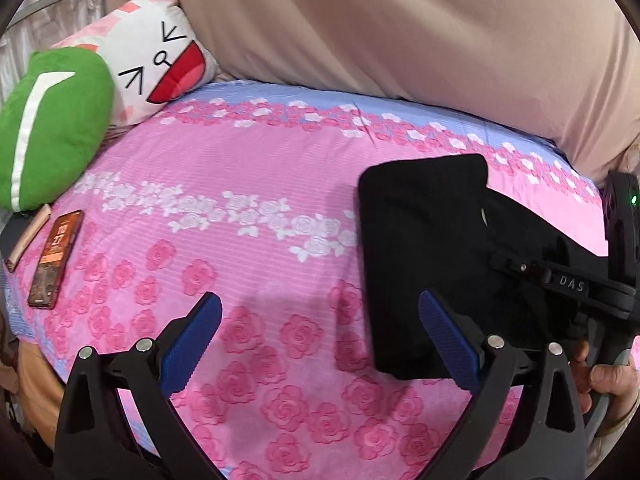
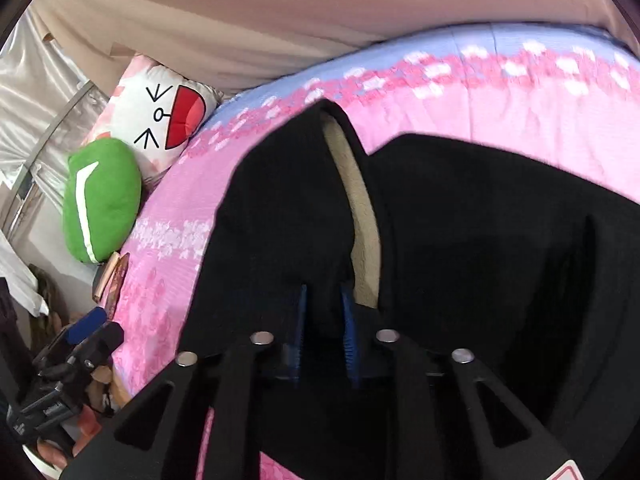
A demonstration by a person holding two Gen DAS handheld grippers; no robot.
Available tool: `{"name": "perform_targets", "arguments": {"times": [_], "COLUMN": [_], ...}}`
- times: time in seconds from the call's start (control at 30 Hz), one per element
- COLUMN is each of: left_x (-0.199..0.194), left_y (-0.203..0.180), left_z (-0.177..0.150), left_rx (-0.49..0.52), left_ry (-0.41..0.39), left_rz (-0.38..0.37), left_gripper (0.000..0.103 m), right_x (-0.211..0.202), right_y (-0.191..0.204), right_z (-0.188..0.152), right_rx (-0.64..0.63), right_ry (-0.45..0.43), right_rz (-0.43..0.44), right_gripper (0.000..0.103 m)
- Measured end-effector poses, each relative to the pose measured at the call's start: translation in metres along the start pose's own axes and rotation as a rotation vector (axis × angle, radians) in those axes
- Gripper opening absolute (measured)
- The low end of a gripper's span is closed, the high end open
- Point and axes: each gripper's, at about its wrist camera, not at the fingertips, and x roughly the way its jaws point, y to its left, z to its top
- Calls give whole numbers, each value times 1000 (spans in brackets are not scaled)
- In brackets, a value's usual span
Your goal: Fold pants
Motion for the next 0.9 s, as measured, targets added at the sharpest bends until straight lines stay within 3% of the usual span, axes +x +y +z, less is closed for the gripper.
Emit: {"name": "perform_targets", "arguments": {"times": [0.07,0.2,0.3,0.43,0.53,0.6,0.7,0.73,0.8,0.83,0.9], "left_x": [0,-6,-5,-3,4,12,19,19,18,18,19], "left_y": [-6,-19,-33,-54,-69,-78,-84,-83,-75,-68,-56], "left_z": [0,2,4,1,-5,-9,-12,-11,-11,-10,-7], "left_rx": [9,16,35,67,101,117,123,124,116,104,82], "left_ry": [3,-7,-2,9,25,49,73,71,64,65,65], "left_rz": [-2,-4,-9,-52,-76,-96,-124,-124,-113,-107,-98], "left_gripper": [97,97,97,97,97,97,97,97,97,97,97], "right_x": [-18,-88,-144,-210,-228,-204,-153,-155,-170,-179,-200], "right_y": [4,2,-11,-55,-98,-126,-152,-150,-139,-135,-127], "right_z": [6,13,7,-28,-54,-65,-77,-79,-74,-71,-65], "right_rx": [6,-28,-39,37,133,158,205,209,181,170,137], "right_ry": [-43,-181,-293,-403,-406,-310,-139,-164,-212,-246,-308], "right_rz": [55,67,7,-142,-258,-309,-364,-371,-365,-365,-387], "right_gripper": [11,10,10,9,10,11,21,24,49,67,70]}}
